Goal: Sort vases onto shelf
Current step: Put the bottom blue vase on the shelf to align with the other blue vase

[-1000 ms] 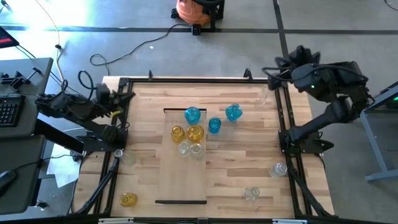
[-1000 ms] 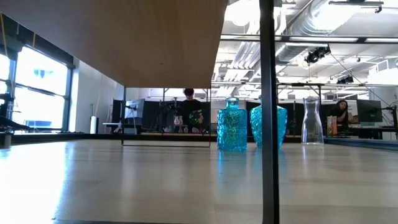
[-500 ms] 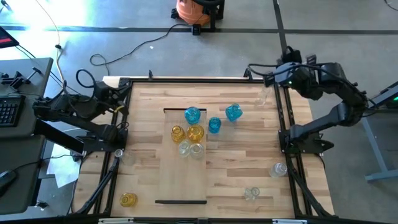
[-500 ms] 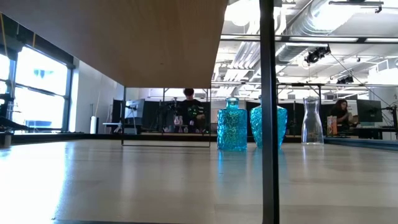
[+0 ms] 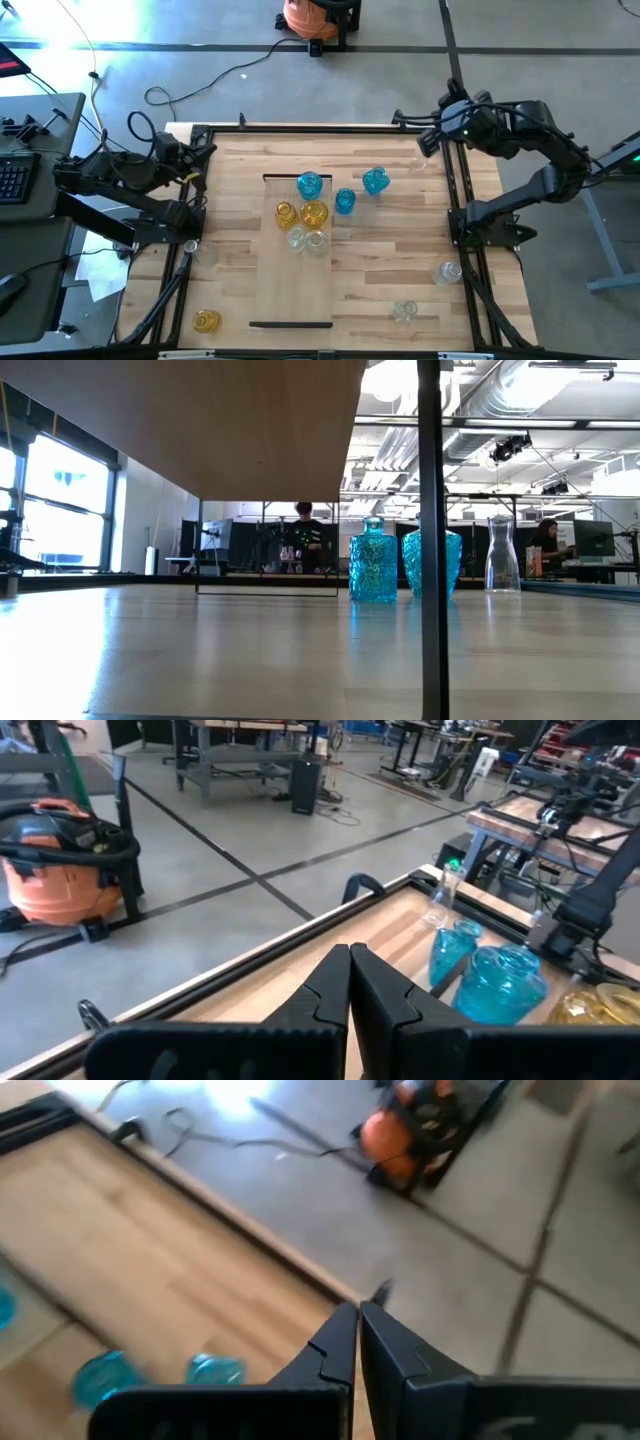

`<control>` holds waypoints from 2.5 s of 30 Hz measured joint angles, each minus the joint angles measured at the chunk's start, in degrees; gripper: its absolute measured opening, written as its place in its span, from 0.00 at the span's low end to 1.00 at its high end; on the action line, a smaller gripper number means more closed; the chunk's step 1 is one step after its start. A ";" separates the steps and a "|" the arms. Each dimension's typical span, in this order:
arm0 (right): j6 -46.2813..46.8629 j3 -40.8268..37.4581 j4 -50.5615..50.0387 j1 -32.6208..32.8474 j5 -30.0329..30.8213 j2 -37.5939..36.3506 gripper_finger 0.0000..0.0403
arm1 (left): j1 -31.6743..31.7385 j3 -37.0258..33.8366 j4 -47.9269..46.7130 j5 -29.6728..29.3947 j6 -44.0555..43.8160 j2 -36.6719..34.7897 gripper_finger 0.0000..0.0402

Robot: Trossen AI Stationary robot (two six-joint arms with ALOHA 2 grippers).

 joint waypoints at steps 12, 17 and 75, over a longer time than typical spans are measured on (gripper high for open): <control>0.19 0.00 -0.02 0.00 -18.47 0.00 0.00 | 0.00 0.00 -0.01 0.18 1.94 0.02 0.00; 0.14 0.00 -0.02 0.01 -20.95 0.00 0.00 | 0.00 0.00 -0.01 0.18 1.94 0.02 0.00; -27.22 0.06 23.78 -1.43 -26.62 7.79 0.00 | 0.02 -0.02 9.56 6.11 -3.93 7.56 0.00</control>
